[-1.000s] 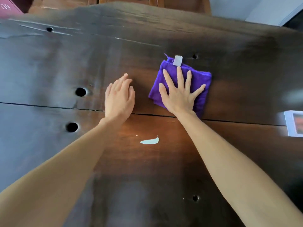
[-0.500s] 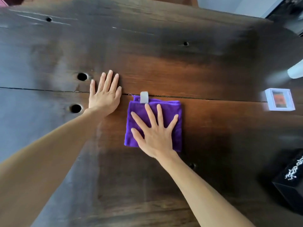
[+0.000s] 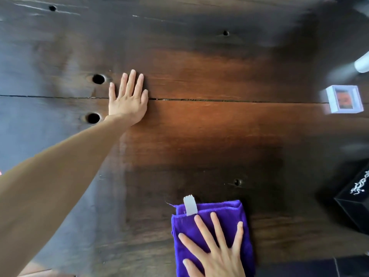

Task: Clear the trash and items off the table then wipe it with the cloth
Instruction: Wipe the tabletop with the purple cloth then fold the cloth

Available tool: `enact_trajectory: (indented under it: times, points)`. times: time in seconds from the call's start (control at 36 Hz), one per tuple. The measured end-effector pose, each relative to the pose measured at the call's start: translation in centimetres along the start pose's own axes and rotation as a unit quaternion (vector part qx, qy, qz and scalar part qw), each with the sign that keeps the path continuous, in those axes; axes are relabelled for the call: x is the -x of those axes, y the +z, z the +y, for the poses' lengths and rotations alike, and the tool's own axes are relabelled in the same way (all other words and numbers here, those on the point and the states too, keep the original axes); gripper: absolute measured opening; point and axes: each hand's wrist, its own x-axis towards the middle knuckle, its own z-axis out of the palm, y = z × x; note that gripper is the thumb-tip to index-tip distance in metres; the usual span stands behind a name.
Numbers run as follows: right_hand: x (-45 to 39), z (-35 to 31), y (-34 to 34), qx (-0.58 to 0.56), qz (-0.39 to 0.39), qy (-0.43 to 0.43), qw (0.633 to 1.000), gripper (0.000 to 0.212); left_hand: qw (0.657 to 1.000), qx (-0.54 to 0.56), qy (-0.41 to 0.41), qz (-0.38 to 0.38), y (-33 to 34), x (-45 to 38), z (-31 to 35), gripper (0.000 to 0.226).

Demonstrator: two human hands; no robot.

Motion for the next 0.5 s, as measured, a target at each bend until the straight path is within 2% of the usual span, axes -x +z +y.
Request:
enact_trajectory:
  times: [0.11, 0.28, 0.42, 0.5]
  points:
    - [2.4, 0.9, 0.4, 0.032, 0.004, -0.021, 0.999, 0.060, 1.000, -0.002, 0.004, -0.003, 0.2, -0.2, -0.2, 0.061]
    - [5.7, 3.5, 1.8, 0.087, 0.049, -0.036, 0.994, 0.056, 1.000, 0.000, 0.012, 0.007, 0.2, -0.1, -0.4, 0.061]
    - [5.6, 1.6, 2.1, 0.079, 0.079, 0.033, 0.993, 0.053, 1.000, 0.006, 0.014, 0.016, 0.5, -0.4, -0.5, 0.062]
    - [4.1, -2.1, 1.7, 0.045, 0.078, 0.055, 0.994, 0.042, 1.000, 0.010, 0.013, 0.007, 0.3, -0.5, -0.5, 0.061]
